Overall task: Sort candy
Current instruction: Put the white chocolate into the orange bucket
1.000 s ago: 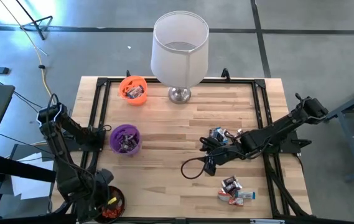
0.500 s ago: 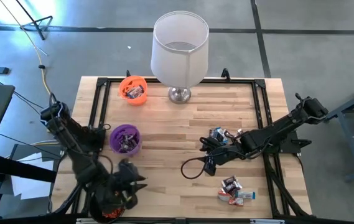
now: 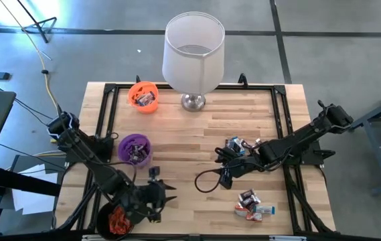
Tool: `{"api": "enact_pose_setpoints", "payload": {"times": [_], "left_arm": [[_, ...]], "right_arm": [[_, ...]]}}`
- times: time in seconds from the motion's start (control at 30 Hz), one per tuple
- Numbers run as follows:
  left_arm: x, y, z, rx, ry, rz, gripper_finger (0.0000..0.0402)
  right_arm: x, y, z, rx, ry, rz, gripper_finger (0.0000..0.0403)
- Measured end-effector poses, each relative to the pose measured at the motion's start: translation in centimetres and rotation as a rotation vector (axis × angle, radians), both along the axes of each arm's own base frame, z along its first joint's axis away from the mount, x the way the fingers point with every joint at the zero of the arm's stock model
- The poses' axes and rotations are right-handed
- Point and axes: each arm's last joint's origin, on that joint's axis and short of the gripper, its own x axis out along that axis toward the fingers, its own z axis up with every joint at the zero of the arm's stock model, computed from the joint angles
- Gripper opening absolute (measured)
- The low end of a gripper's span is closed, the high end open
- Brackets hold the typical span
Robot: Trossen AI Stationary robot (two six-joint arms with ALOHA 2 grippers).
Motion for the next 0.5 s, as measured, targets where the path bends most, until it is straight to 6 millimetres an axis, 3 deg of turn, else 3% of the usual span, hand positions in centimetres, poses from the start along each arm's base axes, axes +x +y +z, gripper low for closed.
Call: {"api": "enact_pose_setpoints", "payload": {"times": [0.5], "left_arm": [[1.0, 1.4, -0.1, 0.033, 0.004, 0.06, 0.0106]], "right_arm": [[0.1, -0.1, 0.1, 0.043, -0.034, -0.095, 0.0195]]}}
